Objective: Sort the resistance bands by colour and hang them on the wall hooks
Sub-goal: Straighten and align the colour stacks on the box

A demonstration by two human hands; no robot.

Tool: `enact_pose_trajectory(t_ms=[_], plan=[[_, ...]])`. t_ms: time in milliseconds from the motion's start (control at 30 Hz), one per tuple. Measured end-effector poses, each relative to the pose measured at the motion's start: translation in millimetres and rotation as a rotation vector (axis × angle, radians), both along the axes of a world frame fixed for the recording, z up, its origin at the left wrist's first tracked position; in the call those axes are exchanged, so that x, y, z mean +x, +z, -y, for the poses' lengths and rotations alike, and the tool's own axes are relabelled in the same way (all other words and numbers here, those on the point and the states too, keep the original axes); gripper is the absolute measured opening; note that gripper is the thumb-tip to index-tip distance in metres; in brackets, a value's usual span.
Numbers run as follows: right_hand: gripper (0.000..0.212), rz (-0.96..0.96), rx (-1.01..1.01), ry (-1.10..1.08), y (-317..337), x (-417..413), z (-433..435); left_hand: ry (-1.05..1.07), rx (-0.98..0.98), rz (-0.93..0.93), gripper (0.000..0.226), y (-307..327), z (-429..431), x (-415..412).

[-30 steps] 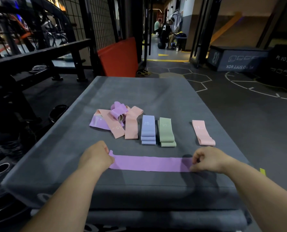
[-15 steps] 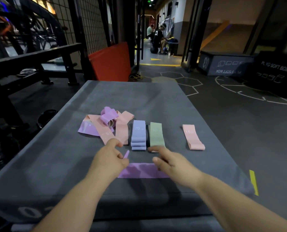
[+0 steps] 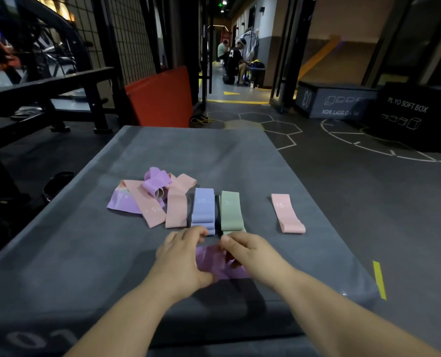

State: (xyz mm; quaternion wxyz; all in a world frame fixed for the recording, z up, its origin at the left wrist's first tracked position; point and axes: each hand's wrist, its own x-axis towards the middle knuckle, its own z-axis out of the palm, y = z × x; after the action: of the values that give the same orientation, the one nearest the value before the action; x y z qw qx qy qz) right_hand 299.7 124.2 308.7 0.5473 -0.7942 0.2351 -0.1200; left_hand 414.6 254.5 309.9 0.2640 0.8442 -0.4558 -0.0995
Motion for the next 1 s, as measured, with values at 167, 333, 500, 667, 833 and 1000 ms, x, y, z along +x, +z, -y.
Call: enact_pose_trajectory(t_ms=[167,333,500,667,833,1000], plan=[[0.016,0.073,0.032,-0.025,-3.4,-2.7,6.9,-0.103,0.195,0.045,0.09,-6.3,2.4,3.1],[0.018,0.071,0.069,-0.05,0.5,-10.3,17.4,-0.072,0.147,0.059,0.069,-11.9,3.9,9.4],[0.02,-0.02,0.055,-0.082,2.9,-22.7,33.5,-0.106,0.17,0.067,0.067,-17.4,5.9,12.0],[0.028,-0.137,-0.039,-0.147,5.1,-34.3,48.1,-0.111,0.16,0.051,0.067,-20.5,7.7,13.1],[0.028,-0.281,-0.107,-0.176,5.5,-43.5,58.0,-0.134,0.155,0.046,0.06,-21.6,11.4,11.4],[0.024,-0.388,-0.147,-0.221,3.7,-48.6,63.6,-0.135,0.138,0.065,0.046,-22.7,12.4,9.1]])
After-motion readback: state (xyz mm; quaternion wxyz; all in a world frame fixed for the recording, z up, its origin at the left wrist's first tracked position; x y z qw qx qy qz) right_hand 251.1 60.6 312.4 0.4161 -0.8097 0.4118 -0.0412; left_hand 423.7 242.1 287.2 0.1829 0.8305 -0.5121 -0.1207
